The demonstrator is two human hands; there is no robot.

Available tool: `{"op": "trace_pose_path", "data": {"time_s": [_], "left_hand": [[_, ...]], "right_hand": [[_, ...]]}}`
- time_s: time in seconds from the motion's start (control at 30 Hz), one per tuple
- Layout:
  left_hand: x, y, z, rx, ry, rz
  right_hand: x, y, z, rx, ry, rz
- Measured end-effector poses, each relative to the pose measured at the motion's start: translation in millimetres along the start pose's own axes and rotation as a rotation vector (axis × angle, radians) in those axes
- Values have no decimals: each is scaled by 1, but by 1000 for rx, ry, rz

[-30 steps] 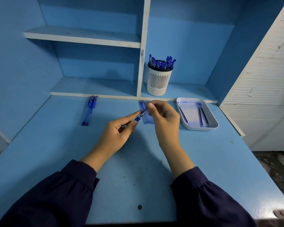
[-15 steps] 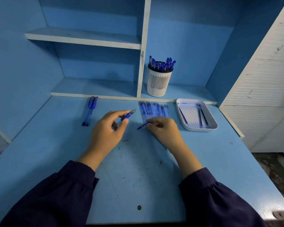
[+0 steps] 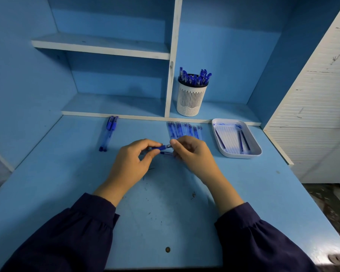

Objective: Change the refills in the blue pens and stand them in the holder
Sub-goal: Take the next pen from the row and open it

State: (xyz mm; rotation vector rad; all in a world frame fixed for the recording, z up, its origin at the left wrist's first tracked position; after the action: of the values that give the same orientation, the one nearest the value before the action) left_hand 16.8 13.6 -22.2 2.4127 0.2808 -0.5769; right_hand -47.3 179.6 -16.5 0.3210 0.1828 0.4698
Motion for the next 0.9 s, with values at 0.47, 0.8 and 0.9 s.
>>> {"op": "trace_pose_path", "data": {"time_s": [0.47,0.8,0.9], "left_hand": [[1,0,1,8,-33,-9],[1,1,-2,4,-41,-7],[0,2,-2,-9,-46,-2]], "right_hand": [[4,-1,8,27,102,27],[4,-2,10,1,138,47],[4,-3,8,-86,107,63]]}}
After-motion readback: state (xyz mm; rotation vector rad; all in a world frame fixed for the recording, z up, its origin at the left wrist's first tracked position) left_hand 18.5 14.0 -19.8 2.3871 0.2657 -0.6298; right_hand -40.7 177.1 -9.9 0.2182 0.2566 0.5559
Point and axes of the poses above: each hand's wrist, its own x-axis away from the middle knuckle, its own y-axis out of the back of the hand, z = x × y, the point moved 6 cm from there along -x, towards the middle knuckle, and after that the axes turned 7 degrees about z, right-handed, at the moved point
